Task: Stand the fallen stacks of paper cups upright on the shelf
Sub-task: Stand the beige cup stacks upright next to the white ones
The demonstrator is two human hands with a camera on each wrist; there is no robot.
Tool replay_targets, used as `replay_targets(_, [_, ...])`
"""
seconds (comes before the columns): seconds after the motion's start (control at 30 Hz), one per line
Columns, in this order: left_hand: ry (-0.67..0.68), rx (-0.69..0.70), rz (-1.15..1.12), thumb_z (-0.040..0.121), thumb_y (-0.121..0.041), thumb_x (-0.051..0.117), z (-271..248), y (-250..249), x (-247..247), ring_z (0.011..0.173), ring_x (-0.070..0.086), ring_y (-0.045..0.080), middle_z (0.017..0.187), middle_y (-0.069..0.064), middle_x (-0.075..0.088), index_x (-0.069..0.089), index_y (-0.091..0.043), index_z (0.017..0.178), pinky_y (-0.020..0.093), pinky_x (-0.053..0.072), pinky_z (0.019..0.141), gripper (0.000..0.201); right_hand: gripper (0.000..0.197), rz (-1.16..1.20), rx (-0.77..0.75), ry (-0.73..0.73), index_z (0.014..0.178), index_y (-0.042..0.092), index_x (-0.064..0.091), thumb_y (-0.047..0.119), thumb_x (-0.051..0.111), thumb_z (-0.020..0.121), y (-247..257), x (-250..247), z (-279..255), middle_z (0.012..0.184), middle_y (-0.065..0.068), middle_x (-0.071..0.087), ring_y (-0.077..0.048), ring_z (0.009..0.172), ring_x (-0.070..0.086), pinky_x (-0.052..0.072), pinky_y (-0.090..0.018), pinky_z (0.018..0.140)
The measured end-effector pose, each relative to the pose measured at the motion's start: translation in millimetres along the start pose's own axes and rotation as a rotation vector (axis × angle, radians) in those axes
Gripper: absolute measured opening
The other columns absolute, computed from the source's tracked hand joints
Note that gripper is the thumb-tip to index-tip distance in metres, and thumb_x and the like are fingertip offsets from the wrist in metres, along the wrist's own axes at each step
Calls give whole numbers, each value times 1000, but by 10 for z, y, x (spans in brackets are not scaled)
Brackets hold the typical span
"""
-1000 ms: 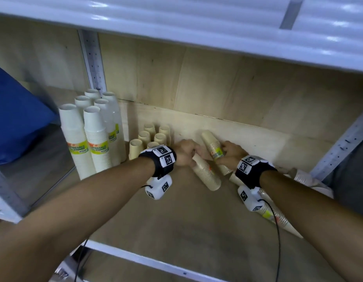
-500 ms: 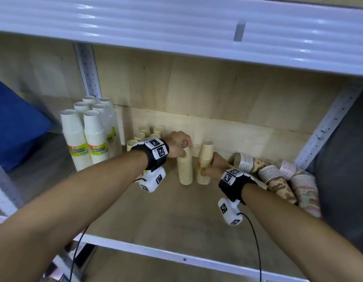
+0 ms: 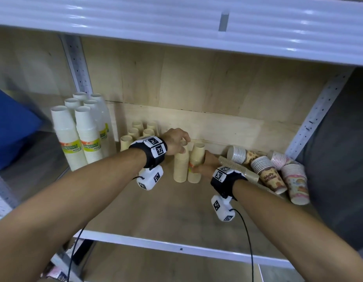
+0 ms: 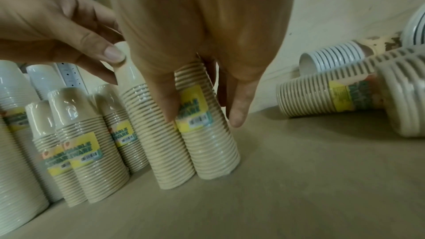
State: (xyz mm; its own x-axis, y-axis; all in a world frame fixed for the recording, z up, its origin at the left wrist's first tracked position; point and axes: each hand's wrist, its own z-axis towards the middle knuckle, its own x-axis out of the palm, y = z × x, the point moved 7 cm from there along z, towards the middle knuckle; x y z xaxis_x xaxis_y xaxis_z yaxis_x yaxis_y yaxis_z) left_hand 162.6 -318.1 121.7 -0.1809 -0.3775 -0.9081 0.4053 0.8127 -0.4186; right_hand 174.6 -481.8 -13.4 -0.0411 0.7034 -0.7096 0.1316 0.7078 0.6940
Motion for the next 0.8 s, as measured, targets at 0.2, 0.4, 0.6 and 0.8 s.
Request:
replay_targets(0.2, [31,12,5,87,-28,71,33,-49,-100,98,53,16,122,4,58,61,-25,125,26,41,83,39,66,12,-39,-58,125,19,50,28,82,67,591,-457,-500,112,4,63,-17,101,62,53,-35,86])
replay_targets(0.4, [-25,-33,53,84,-38,73,41,-82,-128,97,54,17,112,-2,54,63,-22,120,27,43,78,41,53,-123,-88,-141,124,17,57,39,73,79,865,-739,-533,112,-1,60,-19,96,58,44,-27,75])
replay_targets(0.6, [-31,-22,76,86,-22,71,65,-120,-98,99,60,20,118,5,64,68,-17,118,25,48,82,33,31,-226,-108,-136,105,15,71,32,68,79,1008,-745,-552,101,-5,69,-22,91,65,51,-28,69])
replay_targets(0.8, [-53,-17,52,85,-29,69,75,-78,-78,102,57,20,119,2,59,64,-22,121,28,47,82,37,28,-219,-112,-128,100,16,72,33,67,78,984,-736,-528,98,-6,68,-23,88,65,43,-26,62])
